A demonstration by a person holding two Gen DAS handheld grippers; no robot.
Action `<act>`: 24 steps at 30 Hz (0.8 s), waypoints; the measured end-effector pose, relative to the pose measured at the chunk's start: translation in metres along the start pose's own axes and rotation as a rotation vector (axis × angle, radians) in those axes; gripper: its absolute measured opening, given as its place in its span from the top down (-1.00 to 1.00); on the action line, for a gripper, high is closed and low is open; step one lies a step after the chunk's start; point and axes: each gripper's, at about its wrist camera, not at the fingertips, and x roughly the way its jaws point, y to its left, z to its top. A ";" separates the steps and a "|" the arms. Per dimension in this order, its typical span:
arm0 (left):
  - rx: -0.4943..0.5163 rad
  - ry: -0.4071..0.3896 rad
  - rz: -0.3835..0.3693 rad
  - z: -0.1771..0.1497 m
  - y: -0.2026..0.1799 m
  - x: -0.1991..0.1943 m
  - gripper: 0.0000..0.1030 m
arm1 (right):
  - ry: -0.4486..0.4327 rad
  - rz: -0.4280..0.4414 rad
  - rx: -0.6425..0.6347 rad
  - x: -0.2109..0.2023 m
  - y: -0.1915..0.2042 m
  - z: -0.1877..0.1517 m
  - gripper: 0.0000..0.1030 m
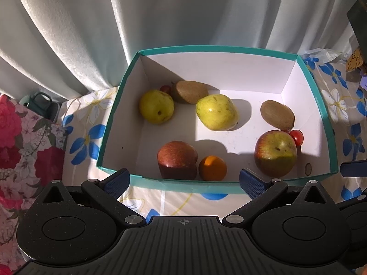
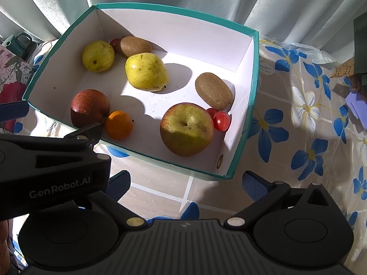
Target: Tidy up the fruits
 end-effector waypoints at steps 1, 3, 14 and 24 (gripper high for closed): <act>0.001 -0.001 0.000 0.000 0.000 0.000 -1.00 | 0.000 0.000 0.000 0.000 0.000 0.000 -1.00; 0.003 0.000 -0.001 0.000 0.000 0.000 -1.00 | 0.001 -0.001 0.000 0.000 0.000 0.000 -1.00; 0.010 0.002 -0.007 0.000 -0.001 0.000 -1.00 | 0.003 -0.005 0.002 -0.002 -0.001 -0.002 -1.00; 0.017 0.000 -0.002 -0.002 -0.003 -0.001 -1.00 | 0.000 -0.010 -0.001 -0.003 -0.001 -0.004 -1.00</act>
